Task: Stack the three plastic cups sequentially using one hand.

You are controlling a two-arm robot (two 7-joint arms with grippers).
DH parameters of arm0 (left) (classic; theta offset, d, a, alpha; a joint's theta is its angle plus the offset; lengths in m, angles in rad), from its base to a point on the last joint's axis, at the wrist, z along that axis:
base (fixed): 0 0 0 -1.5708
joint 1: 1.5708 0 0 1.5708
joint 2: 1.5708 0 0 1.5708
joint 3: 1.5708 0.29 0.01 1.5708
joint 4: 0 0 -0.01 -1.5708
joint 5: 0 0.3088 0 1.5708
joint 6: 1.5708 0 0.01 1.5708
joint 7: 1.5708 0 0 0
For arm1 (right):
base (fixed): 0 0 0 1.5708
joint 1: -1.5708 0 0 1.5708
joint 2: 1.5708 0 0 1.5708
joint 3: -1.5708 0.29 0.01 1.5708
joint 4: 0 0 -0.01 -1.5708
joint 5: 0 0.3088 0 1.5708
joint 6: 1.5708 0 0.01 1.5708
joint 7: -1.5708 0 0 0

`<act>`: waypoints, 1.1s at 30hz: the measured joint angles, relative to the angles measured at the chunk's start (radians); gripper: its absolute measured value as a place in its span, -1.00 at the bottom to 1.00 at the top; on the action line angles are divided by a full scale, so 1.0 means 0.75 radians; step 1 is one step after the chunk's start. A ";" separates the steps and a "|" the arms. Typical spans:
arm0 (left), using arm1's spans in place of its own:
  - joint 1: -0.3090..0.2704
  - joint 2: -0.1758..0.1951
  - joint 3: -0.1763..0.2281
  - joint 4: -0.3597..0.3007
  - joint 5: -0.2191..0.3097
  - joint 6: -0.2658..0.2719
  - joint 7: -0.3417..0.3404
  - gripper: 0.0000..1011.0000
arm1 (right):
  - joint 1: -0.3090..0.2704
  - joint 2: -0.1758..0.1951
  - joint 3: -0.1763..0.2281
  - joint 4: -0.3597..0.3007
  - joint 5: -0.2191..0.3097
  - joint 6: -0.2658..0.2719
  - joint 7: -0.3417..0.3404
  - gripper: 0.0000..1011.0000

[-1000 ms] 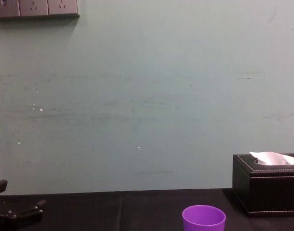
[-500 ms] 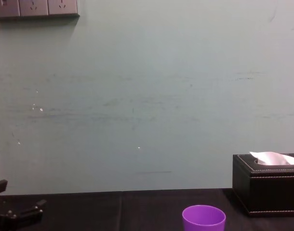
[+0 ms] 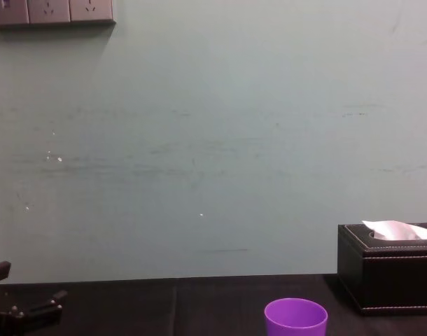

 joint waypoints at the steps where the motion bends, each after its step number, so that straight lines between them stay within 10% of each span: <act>1: 0.000 0.000 0.000 0.000 0.000 0.000 0.000 0.98 | 0.000 0.000 0.000 0.000 0.000 0.000 0.000 0.98; 16: 0.000 0.000 0.000 0.000 0.000 0.000 0.000 0.98 | -0.004 0.004 0.004 -0.004 0.002 0.000 0.001 0.48; 33: 0.000 0.000 0.000 0.000 0.000 0.000 0.000 0.98 | -0.006 0.006 0.006 -0.006 0.004 -0.002 0.002 0.44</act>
